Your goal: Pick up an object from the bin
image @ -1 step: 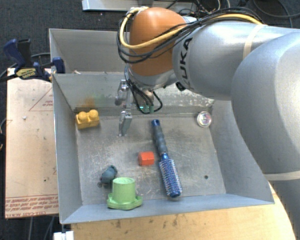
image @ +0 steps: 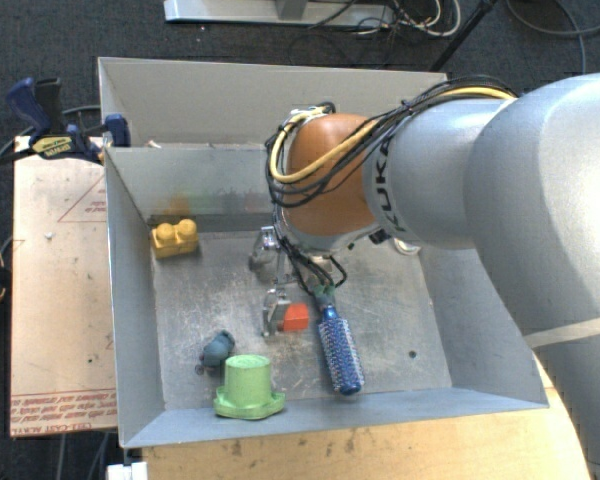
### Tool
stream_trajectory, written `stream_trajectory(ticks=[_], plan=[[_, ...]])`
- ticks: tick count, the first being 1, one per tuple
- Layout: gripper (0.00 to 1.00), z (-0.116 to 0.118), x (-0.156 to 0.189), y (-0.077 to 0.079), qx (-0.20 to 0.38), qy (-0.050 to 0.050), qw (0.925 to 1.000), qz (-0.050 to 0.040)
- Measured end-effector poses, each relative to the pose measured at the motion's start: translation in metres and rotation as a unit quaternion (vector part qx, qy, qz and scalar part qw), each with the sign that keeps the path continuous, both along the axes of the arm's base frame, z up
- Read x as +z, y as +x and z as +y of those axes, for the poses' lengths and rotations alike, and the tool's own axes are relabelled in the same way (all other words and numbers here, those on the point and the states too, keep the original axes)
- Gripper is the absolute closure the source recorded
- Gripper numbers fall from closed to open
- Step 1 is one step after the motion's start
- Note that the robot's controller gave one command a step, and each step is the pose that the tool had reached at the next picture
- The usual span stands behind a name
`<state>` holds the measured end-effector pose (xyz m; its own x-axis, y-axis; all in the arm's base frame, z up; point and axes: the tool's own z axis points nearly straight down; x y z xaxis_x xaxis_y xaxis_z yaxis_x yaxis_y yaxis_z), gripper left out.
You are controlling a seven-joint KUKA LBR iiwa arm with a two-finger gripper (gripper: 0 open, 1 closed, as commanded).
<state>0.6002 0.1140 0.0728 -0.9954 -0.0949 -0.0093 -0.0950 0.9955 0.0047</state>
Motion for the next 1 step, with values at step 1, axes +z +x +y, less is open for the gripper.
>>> stream_trajectory(ticks=[1], plan=[[0.0,-0.0443,0.0032,-0.0402,-0.009,0.001,0.9999,-0.005]])
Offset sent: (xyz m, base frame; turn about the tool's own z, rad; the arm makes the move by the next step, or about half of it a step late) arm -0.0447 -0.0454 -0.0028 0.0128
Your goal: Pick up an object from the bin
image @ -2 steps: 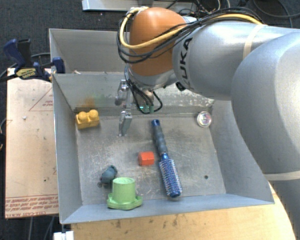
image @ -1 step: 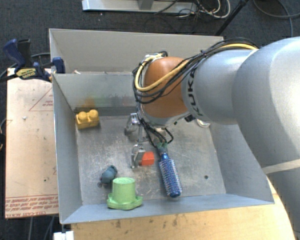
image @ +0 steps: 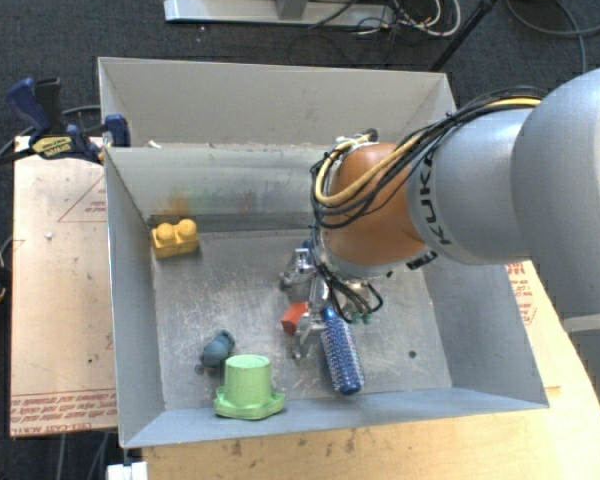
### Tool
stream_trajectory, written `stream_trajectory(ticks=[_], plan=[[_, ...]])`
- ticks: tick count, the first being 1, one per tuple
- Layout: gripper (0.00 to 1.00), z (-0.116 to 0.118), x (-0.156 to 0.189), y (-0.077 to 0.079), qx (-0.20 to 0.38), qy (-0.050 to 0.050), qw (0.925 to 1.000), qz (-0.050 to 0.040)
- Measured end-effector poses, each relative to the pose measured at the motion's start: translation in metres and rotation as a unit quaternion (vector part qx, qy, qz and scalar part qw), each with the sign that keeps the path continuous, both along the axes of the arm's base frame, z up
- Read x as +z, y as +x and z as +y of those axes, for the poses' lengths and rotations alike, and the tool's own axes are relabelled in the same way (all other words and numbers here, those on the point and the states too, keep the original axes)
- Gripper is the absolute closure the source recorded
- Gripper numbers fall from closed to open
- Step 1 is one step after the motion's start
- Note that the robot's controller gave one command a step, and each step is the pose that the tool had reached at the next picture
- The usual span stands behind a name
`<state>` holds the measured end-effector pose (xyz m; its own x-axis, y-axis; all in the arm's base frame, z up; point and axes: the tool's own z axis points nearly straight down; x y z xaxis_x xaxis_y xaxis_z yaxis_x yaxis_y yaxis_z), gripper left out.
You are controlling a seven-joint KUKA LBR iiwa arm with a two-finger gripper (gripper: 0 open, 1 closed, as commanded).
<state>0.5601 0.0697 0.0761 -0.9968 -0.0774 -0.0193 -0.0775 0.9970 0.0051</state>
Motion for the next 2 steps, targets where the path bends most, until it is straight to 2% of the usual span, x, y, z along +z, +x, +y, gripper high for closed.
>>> stream_trajectory(ticks=[1,2], plan=[[1.0,0.001,0.001,0.0,0.002,-0.001,1.0,0.004],[1.0,0.012,0.145,0.007,0.082,-0.003,0.9966,0.0034]])
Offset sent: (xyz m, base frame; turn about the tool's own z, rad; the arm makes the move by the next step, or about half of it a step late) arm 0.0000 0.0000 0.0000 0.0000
